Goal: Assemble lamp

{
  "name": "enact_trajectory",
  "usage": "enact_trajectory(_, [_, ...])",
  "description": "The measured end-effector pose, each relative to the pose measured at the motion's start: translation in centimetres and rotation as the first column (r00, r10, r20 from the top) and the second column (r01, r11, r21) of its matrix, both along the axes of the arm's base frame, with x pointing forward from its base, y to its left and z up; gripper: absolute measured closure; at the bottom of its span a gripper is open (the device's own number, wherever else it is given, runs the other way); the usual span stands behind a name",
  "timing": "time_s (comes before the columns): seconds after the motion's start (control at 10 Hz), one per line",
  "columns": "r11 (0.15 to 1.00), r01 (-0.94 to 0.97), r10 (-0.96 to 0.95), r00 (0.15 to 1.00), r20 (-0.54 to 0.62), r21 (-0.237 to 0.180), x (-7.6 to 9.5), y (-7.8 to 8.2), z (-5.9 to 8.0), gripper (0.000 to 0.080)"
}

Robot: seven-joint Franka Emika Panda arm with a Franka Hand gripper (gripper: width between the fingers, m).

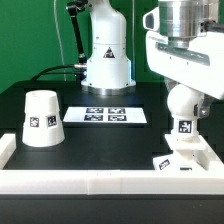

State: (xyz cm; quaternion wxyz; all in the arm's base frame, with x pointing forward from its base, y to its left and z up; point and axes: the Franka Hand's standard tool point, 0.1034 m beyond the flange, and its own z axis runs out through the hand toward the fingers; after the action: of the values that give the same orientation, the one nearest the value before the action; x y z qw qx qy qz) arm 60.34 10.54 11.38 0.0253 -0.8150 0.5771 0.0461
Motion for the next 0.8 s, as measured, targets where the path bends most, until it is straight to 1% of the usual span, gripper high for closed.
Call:
enact_trajectory(0.1, [1.000, 0.015, -0.015, 1.000, -0.001, 0.000, -0.01, 0.08, 0.00, 0.0220])
enact_trajectory(0.2, [1.000, -0.031, 0.031, 1.000, 0.002, -0.005, -0.04, 0.12, -0.01, 0.0220])
enact_trajectory(0.3, [0.990, -0.139, 0.139, 0.990, 0.009, -0.022, -0.13, 0.38, -0.04, 0.0128])
enact_trajectory(0.4, [0.980, -0.197, 0.197, 0.980, 0.012, -0.023, -0.21, 0.87, -0.03, 0.0108])
enact_trajectory(0.5, [0.949, -0.315, 0.316, 0.949, 0.019, -0.028, -0.26, 1.07, -0.04, 0.0102])
enact_trajectory(0.6, [0.894, -0.448, 0.449, 0.893, 0.037, -0.029, -0.08, 1.01, -0.01, 0.0102])
enact_trajectory(0.7, [0.841, -0.540, 0.541, 0.839, 0.053, -0.034, 0.08, 0.88, -0.02, 0.0101])
enact_trajectory(0.8, [0.808, -0.588, 0.589, 0.806, 0.057, -0.035, 0.09, 0.90, -0.02, 0.0101])
